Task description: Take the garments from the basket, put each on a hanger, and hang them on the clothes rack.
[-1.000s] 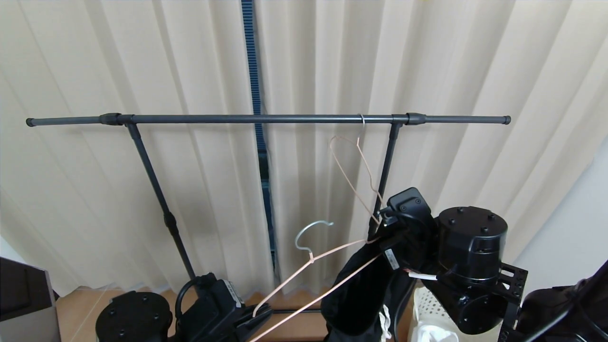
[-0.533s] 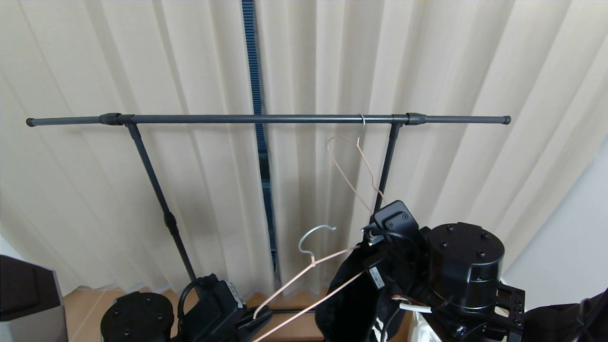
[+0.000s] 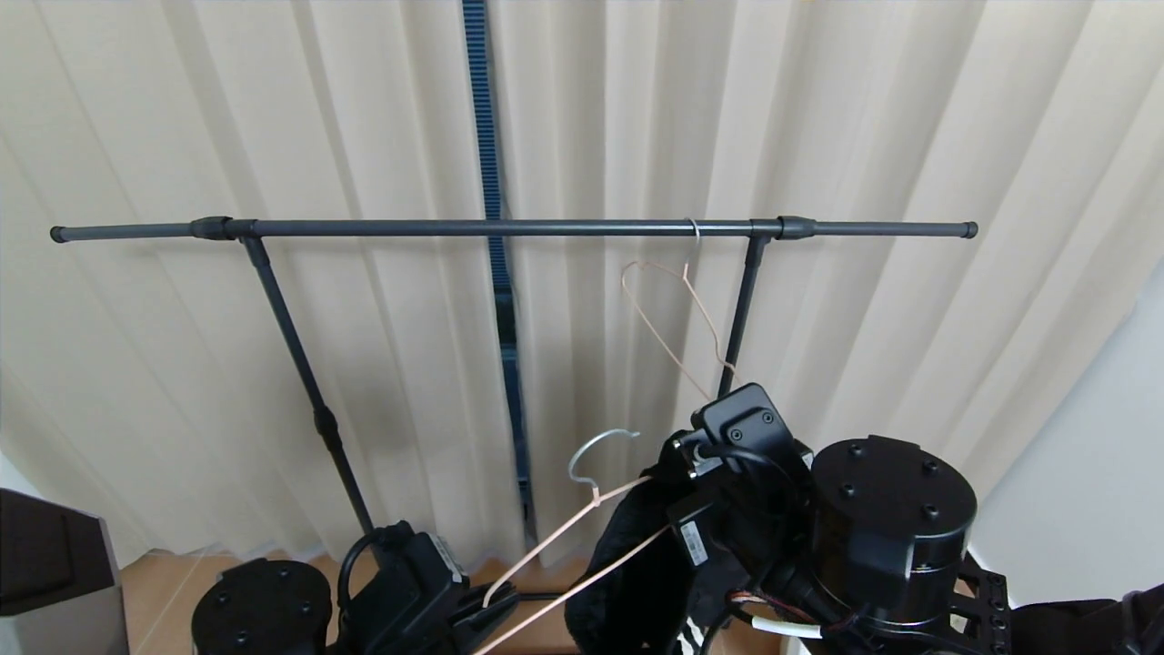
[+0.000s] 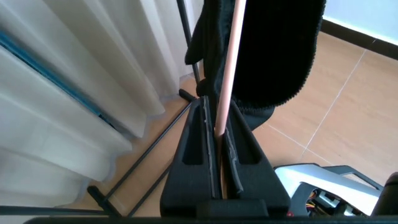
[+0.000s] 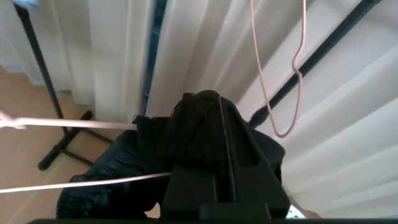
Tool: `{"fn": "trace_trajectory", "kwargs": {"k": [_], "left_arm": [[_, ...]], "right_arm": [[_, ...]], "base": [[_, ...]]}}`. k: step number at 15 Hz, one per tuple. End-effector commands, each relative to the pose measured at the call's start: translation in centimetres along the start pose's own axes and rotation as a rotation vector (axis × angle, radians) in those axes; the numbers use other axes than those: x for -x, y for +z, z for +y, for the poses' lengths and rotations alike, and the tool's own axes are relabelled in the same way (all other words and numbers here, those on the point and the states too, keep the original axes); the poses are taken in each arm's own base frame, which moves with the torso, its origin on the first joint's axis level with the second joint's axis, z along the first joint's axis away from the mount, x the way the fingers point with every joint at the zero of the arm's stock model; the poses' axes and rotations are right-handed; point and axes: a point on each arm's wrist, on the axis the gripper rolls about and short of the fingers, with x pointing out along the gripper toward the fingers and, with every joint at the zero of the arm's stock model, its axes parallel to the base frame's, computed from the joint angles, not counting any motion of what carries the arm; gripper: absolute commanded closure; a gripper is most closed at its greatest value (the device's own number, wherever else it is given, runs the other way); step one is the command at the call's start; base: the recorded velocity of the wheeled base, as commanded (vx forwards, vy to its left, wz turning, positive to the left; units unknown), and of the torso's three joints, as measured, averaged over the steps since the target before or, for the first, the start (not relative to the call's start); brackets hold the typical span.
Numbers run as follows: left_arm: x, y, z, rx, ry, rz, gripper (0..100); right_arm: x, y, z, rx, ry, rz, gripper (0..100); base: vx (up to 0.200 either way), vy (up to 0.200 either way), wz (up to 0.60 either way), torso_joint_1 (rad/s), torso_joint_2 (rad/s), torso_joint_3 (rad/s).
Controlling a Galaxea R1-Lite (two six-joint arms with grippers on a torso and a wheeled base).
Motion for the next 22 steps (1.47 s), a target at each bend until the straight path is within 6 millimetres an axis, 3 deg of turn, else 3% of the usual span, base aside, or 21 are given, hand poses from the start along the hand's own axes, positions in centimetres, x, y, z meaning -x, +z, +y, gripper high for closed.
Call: {"fn": "trace_trajectory", "kwargs": {"k": [1,10,17,21,22], "left_arm": [[-0.1,0.2,0.0,0.001,0.002,-0.010,100],[0.3,2.1,0.2,0.052,0.046,-0.111,100],[1.0,2.8,-0.7,0.038,0.009,-0.149,100],[1.1,2.9,-0.7,0.038,0.008,-0.152,100],[1.1,2.9,-0.7,0.038,0.007,-0.152,100]], "right_arm": [[0.4,0.8,0.2,-0.022,0.014,-0.029,100],[0.9,3.3,2.4,-0.177,0.080,-0.105,100],[0.2,5.4,2.0,-0.270,0.021,-0.159,100],[0.0,5.4,1.8,-0.277,0.001,-0.160,100],[0.0,5.5,1.7,-0.278,-0.004,-0.160,0]], "base": [[0.000,0.000,0.00,0.000,0.00,0.000],[0.000,0.000,0.00,0.000,0.00,0.000],[0.000,0.000,0.00,0.000,0.00,0.000],[0.000,0.000,0.00,0.000,0.00,0.000],[0.000,0.000,0.00,0.000,0.00,0.000]]}}
